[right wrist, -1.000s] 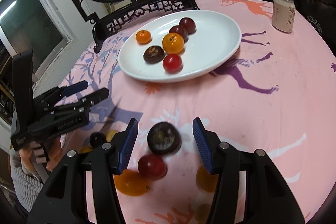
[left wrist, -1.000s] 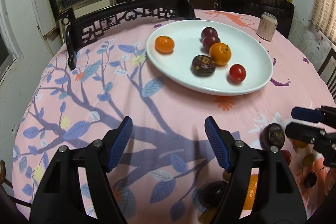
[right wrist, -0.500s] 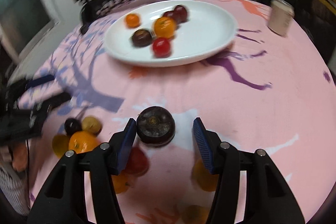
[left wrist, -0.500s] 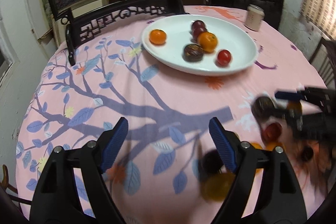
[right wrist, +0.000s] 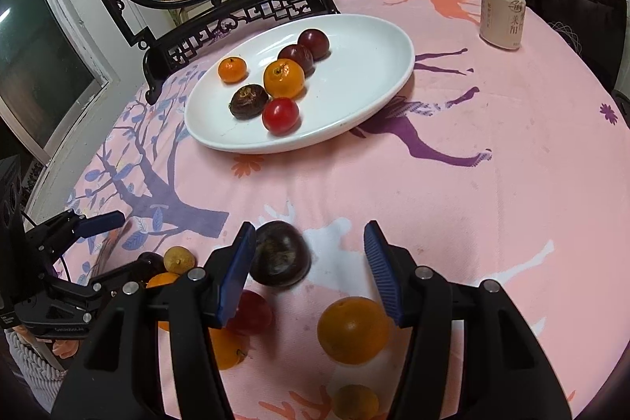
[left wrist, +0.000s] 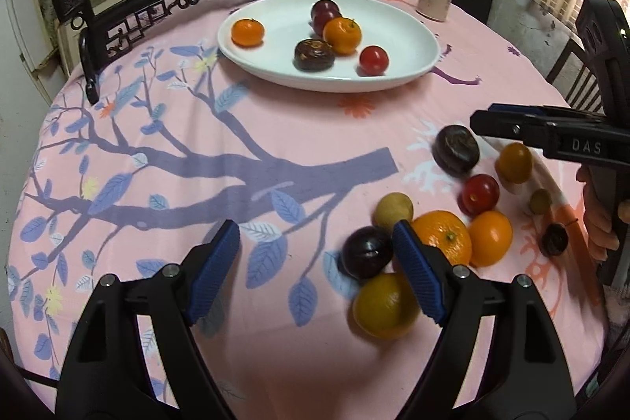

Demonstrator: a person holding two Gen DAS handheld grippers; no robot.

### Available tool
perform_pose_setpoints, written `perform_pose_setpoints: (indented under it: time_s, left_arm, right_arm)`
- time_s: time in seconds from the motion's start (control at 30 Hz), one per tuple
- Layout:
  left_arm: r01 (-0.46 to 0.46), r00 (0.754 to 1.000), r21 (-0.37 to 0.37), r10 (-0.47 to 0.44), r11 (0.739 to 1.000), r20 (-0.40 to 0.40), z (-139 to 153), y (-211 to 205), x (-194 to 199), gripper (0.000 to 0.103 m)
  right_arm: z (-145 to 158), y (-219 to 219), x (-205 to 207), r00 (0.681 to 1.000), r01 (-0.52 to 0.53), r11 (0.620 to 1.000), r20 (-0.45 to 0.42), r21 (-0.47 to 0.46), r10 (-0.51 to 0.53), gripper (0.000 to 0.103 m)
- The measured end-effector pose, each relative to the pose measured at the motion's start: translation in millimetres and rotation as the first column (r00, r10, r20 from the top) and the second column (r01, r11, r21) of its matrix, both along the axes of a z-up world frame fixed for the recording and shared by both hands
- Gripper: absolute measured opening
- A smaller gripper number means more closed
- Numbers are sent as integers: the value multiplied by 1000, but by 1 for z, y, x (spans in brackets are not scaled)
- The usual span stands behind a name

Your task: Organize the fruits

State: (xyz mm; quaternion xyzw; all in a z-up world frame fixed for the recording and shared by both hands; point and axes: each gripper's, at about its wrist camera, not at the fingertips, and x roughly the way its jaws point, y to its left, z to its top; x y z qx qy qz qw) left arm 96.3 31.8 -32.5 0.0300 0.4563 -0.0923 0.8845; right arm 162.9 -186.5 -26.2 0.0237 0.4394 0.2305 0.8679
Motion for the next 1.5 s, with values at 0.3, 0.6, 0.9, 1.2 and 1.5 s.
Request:
perform_pose_setpoints:
  time_s: [0.3,0.6,0.9,1.2,1.5]
  left_arm:
    - [-236,971,-38,237,971,26,9,51,10,84]
    - [-85,996,-31,86,996,36,9,17,0,83]
    - [-1,995,-157,-15,988,-101,-11,9,8,53]
    - [-8,996,-157,-6,988,-89,-11,2,9,36]
    - [-80,996,12,79,997,34,-1,-6,4,29]
  right_arm:
    - [1,-4,0,1000,9,1000,0,20,-9,57]
    - [0,-3,0,1000,4,1000,-10,26,-4,57]
    - [-1,-2,0,1000,-13,999,-28,49,14,57]
    - [-7,12,-5,997,-63,998,-36,13,63,57]
    - [-16,26,-7,998,-68,995,-6,-76,68,55]
